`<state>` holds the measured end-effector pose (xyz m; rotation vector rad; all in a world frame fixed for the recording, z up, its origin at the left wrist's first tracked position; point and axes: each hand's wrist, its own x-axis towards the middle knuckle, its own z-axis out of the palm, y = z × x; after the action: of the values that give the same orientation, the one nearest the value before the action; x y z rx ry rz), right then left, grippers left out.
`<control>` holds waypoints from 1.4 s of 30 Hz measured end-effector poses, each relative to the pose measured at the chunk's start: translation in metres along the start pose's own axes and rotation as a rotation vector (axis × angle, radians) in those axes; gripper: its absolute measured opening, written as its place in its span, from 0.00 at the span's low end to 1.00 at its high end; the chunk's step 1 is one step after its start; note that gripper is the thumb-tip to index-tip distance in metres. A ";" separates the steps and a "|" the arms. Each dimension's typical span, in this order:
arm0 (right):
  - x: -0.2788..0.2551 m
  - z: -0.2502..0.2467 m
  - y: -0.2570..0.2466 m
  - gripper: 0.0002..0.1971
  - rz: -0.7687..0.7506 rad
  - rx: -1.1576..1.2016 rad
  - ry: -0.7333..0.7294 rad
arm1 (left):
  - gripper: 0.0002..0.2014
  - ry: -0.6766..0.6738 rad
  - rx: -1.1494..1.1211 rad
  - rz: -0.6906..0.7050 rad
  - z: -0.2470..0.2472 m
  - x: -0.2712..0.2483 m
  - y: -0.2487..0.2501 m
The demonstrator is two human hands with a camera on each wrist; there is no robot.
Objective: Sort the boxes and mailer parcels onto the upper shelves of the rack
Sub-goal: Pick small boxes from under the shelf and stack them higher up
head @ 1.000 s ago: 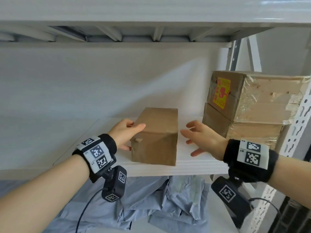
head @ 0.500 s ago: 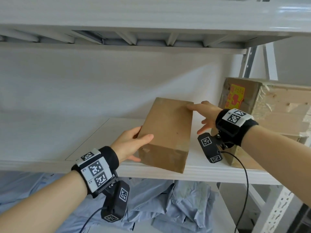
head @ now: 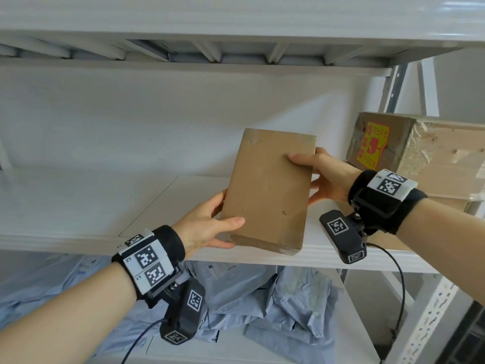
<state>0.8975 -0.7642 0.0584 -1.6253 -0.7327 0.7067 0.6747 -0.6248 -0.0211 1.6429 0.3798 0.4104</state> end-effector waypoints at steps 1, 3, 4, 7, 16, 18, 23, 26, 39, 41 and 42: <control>-0.005 0.001 0.000 0.35 -0.026 0.001 0.007 | 0.42 -0.021 -0.003 0.000 -0.001 -0.002 -0.001; -0.016 0.005 0.002 0.36 -0.083 0.002 0.016 | 0.45 -0.054 -0.023 -0.002 -0.003 -0.005 -0.005; -0.023 0.007 0.002 0.36 -0.114 0.002 0.020 | 0.46 -0.067 -0.043 -0.003 -0.003 -0.006 -0.007; -0.044 0.017 0.005 0.38 -0.221 -0.011 0.046 | 0.42 -0.104 -0.103 0.010 -0.005 -0.012 -0.016; -0.120 0.054 0.034 0.44 -0.476 -0.030 0.129 | 0.32 0.022 -0.165 0.105 0.005 -0.045 -0.052; -0.135 0.059 0.046 0.43 -0.497 -0.013 0.151 | 0.31 0.025 -0.155 0.096 0.010 -0.056 -0.064; -0.163 0.066 0.095 0.41 -0.458 -0.032 0.207 | 0.33 -0.022 -0.127 0.037 0.022 -0.083 -0.104; -0.173 0.068 0.133 0.42 -0.406 -0.029 0.223 | 0.33 -0.055 -0.109 -0.021 0.031 -0.097 -0.135; -0.187 0.055 0.352 0.37 0.049 0.143 0.264 | 0.35 -0.237 0.025 -0.425 0.090 -0.122 -0.305; -0.187 0.050 0.388 0.38 0.128 0.171 0.275 | 0.34 -0.262 0.039 -0.493 0.103 -0.122 -0.333; -0.187 0.046 0.407 0.38 0.165 0.175 0.281 | 0.34 -0.274 0.049 -0.523 0.112 -0.121 -0.349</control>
<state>0.7812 -0.9405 -0.3391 -1.5932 -0.3284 0.6241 0.6186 -0.7424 -0.3846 1.5503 0.5930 -0.2152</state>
